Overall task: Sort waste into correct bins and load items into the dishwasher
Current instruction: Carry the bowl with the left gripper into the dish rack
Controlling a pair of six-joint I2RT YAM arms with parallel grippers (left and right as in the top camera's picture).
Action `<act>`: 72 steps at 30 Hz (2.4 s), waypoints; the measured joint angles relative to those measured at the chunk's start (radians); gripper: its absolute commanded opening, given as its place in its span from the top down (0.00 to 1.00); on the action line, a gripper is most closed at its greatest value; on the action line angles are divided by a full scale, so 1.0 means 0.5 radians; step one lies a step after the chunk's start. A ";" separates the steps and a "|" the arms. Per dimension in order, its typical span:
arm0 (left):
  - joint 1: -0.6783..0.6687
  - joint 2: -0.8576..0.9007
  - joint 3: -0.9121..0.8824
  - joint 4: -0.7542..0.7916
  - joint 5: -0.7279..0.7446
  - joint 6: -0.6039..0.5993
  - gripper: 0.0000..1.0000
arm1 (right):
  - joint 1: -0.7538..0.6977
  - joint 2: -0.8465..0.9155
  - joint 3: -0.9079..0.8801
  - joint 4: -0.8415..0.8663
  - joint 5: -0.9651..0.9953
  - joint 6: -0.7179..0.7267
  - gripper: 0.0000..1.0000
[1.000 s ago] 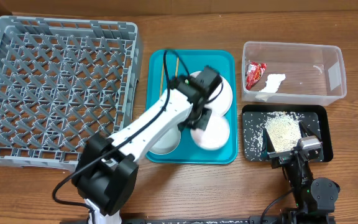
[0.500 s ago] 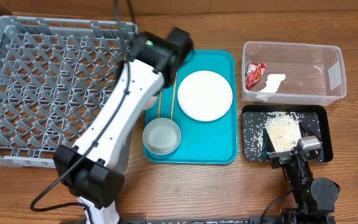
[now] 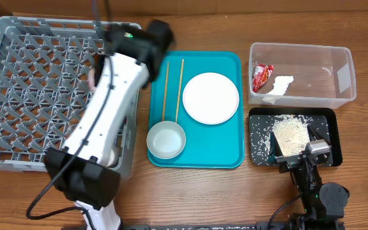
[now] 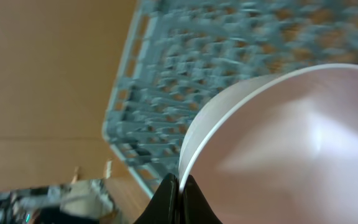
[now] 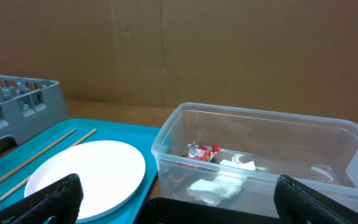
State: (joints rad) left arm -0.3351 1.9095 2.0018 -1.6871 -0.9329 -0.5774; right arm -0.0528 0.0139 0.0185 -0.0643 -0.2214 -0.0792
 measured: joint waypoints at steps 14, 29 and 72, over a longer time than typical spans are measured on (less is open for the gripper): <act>0.391 0.000 -0.468 0.392 -0.797 -0.316 0.96 | 0.000 0.000 0.000 0.002 0.000 0.002 0.00; 0.658 0.001 -0.954 1.832 -0.644 0.457 0.95 | 0.000 0.000 0.000 0.001 0.001 0.001 0.00; 0.443 0.000 -1.305 2.352 -0.937 1.263 0.96 | 0.000 0.000 0.000 0.001 0.000 0.001 0.00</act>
State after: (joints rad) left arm -0.1135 1.9095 1.3491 -0.5110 -1.4014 0.0540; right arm -0.0528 0.0139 0.0185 -0.0639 -0.2214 -0.0788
